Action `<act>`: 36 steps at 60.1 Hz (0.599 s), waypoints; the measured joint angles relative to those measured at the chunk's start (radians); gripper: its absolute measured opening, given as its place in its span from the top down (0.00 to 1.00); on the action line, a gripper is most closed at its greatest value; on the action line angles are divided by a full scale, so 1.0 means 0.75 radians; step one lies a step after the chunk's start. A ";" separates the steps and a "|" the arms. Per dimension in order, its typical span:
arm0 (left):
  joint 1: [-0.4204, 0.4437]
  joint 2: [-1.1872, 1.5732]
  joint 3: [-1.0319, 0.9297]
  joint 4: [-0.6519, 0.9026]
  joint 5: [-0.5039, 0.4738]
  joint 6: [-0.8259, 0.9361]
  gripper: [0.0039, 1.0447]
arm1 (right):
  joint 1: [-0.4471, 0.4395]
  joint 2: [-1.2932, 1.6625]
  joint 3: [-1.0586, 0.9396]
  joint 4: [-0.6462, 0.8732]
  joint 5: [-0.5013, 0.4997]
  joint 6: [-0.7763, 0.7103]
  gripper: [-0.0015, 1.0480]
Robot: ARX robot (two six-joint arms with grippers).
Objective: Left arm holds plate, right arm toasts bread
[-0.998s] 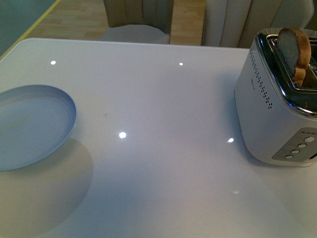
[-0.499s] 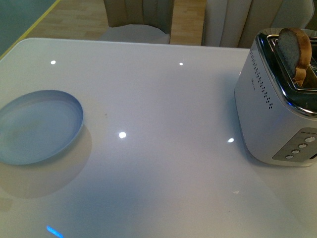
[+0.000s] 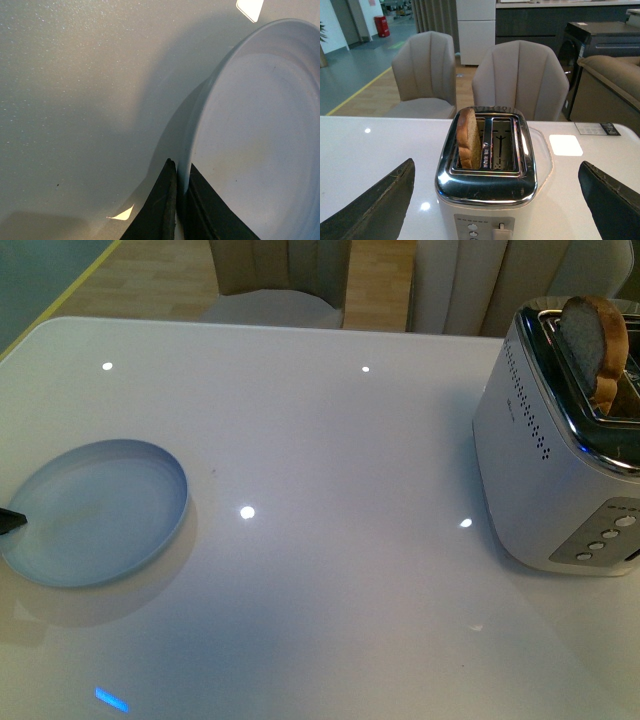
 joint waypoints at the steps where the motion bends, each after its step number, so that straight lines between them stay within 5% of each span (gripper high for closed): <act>1: -0.001 0.001 0.000 0.000 -0.001 0.000 0.97 | 0.000 0.000 0.000 0.000 0.000 0.000 0.08; 11: -0.012 0.003 0.000 0.005 -0.007 -0.001 0.97 | 0.000 0.000 0.000 0.000 0.000 0.000 0.08; 36: -0.019 -0.098 -0.021 -0.018 -0.057 -0.035 0.30 | 0.000 0.000 0.000 0.000 0.000 0.000 0.08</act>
